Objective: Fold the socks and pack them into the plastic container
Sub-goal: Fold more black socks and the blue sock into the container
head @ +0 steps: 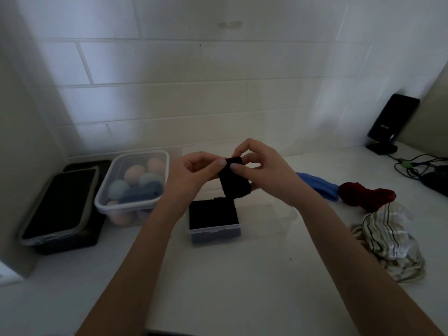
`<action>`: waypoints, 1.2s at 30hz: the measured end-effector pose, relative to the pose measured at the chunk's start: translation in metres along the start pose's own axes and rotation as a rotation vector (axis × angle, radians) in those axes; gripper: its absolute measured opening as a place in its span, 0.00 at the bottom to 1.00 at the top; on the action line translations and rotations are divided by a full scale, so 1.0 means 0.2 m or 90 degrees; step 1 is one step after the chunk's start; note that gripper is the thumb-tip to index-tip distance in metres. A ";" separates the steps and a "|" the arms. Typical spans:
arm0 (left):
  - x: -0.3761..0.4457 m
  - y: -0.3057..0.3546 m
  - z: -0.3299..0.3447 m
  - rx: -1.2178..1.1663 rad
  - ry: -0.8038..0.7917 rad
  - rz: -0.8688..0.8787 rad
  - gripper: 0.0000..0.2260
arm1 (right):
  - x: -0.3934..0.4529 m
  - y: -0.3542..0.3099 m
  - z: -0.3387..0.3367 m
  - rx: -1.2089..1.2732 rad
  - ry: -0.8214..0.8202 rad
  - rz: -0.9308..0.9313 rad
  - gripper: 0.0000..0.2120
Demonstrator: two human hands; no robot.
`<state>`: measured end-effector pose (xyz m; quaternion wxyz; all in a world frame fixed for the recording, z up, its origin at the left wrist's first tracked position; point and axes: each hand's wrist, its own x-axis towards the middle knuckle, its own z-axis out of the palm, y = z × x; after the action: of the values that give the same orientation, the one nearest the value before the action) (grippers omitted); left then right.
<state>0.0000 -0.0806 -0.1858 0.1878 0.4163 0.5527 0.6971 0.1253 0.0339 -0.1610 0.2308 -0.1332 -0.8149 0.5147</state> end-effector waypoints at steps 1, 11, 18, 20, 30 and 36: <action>0.00 0.00 0.00 0.016 -0.004 0.009 0.04 | 0.00 0.00 0.00 0.000 0.007 0.005 0.05; 0.00 -0.02 0.00 -0.022 0.005 -0.051 0.07 | 0.01 0.01 0.02 -0.003 0.066 0.022 0.09; 0.00 -0.02 0.01 0.025 0.009 -0.040 0.08 | 0.00 0.00 0.03 0.018 0.055 0.047 0.08; 0.00 -0.02 0.02 0.026 -0.006 -0.044 0.09 | -0.01 0.00 0.02 0.022 0.033 0.051 0.08; -0.04 -0.02 0.01 0.317 -0.036 0.097 0.04 | -0.09 0.03 -0.05 -0.094 0.037 0.094 0.08; -0.08 0.00 -0.03 0.579 -0.217 0.102 0.19 | -0.15 0.09 -0.04 -0.211 0.004 0.148 0.07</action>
<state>0.0035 -0.0958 -0.1915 0.0204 0.6053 0.7288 0.3195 0.1540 0.0339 -0.1809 0.1470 -0.2643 -0.8670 0.3960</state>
